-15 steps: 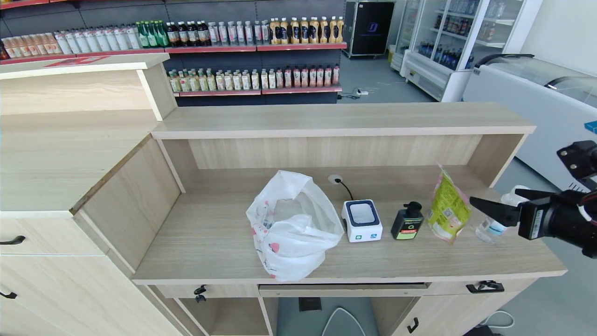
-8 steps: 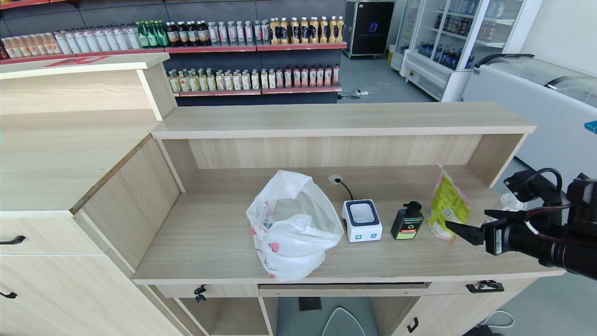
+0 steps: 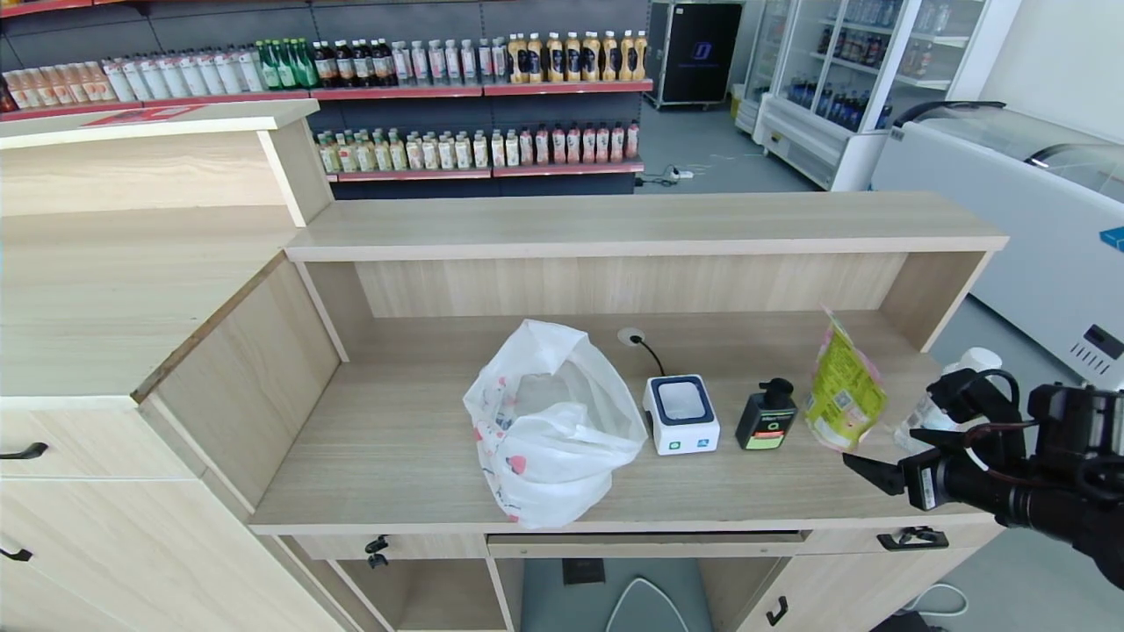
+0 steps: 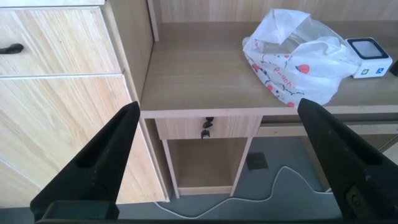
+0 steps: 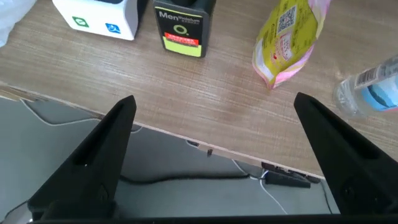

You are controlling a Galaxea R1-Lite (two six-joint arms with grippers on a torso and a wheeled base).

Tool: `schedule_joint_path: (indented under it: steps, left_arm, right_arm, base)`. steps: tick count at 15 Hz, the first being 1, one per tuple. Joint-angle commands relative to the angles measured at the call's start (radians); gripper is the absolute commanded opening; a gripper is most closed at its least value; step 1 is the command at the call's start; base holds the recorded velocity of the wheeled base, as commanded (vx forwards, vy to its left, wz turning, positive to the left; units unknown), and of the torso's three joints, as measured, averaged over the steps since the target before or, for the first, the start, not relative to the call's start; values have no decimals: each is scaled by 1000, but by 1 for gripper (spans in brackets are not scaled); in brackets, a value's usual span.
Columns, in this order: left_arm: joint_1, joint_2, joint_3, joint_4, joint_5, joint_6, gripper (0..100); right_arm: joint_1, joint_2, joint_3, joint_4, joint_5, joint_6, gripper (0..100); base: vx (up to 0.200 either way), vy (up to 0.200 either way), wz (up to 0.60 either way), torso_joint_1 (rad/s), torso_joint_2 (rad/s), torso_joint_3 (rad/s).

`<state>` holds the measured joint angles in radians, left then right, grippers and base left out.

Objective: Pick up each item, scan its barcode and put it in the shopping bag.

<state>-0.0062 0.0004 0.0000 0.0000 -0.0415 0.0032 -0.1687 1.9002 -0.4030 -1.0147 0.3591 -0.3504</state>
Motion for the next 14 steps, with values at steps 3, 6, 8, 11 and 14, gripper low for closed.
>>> schedule_joint_path:
  steps: [3,6,8,11,14]
  left_arm:
    - [0,1,0,0,0,-2,100]
    - [0,1,0,0,0,0,100]
    - [0,1,0,0,2,0,100]
    - [0,1,0,0,0,0,100]
    - [0,1,0,0,0,0,100]
  right_arm:
    - [-12,123,-123,-7,66,-25,100]
    - [-6,184,-220,1,127,-27,100]
    - [5,218,-234,-7,136,-27,100]
    - [21,252,-247,-7,164,-25,100]
    - [43,295,-333,-2,181,-25,100]
  base:
    - [0,0,0,0,0,0]
    - [0,0,0,0,0,0]
    - [0,0,0,0,0,0]
    - [0,0,0,0,0,0]
    - [0,0,0,0,0,0]
